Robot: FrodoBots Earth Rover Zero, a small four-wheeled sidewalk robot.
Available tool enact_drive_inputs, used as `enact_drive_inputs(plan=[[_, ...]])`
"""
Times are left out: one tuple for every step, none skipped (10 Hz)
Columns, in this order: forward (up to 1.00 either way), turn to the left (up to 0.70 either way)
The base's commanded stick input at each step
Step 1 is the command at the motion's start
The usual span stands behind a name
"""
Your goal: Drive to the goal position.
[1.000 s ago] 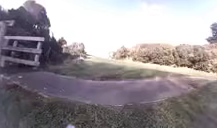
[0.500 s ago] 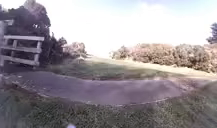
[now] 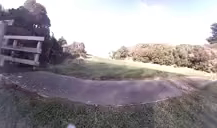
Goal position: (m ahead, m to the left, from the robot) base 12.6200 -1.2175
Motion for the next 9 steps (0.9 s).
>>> enact_drive_inputs(plan=[[0.7,-0.27],[0.7,-0.3],[0.7,-0.3],[0.7,-0.3],[0.7,-0.3],[0.7,-0.3],[0.7,-0.3],[0.7,-0.3],[0.7,-0.3]])
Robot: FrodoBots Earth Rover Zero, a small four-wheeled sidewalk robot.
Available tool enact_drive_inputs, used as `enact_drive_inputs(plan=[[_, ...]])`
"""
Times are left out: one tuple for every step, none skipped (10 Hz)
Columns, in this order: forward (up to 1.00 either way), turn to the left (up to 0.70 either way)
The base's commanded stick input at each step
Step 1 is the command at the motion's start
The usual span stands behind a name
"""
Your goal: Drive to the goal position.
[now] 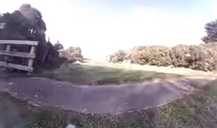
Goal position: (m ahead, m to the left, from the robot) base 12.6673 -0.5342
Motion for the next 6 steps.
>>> enact_drive_inputs(plan=[[0.7,-0.3],[0.7,-0.3],[0.7,-0.3],[0.7,-0.29],[0.7,-0.17],[0.7,-0.07]])
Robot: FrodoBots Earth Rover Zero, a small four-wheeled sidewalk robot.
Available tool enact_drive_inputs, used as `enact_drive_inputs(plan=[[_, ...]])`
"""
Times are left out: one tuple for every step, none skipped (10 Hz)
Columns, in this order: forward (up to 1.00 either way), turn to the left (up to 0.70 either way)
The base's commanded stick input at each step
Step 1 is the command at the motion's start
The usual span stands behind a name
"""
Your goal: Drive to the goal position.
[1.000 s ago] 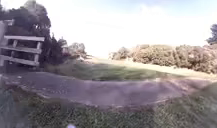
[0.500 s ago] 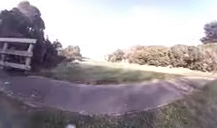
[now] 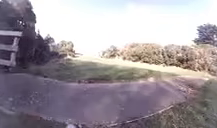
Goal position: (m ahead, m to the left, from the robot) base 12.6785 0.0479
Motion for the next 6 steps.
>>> enact_drive_inputs(plan=[[0.7,0.0],[0.7,0.0],[0.7,0.0],[0.7,0.0],[0.7,0.0],[0.7,-0.32]])
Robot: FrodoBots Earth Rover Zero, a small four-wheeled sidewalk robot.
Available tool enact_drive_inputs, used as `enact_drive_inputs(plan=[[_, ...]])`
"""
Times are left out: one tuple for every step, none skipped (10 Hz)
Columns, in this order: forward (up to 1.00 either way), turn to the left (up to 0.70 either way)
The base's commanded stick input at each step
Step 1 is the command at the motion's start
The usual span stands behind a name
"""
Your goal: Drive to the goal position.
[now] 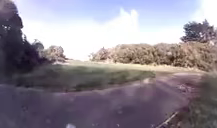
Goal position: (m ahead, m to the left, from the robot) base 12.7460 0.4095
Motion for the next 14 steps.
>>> enact_drive_inputs(plan=[[0.7,-0.34],[0.7,-0.34],[0.7,-0.34],[0.7,-0.34],[0.7,-0.34],[0.7,-0.34],[0.7,-0.34],[0.7,-0.34],[0.7,-0.34],[0.7,-0.34],[0.7,-0.34],[0.7,-0.34],[0.7,-0.34],[0.7,-0.34]])
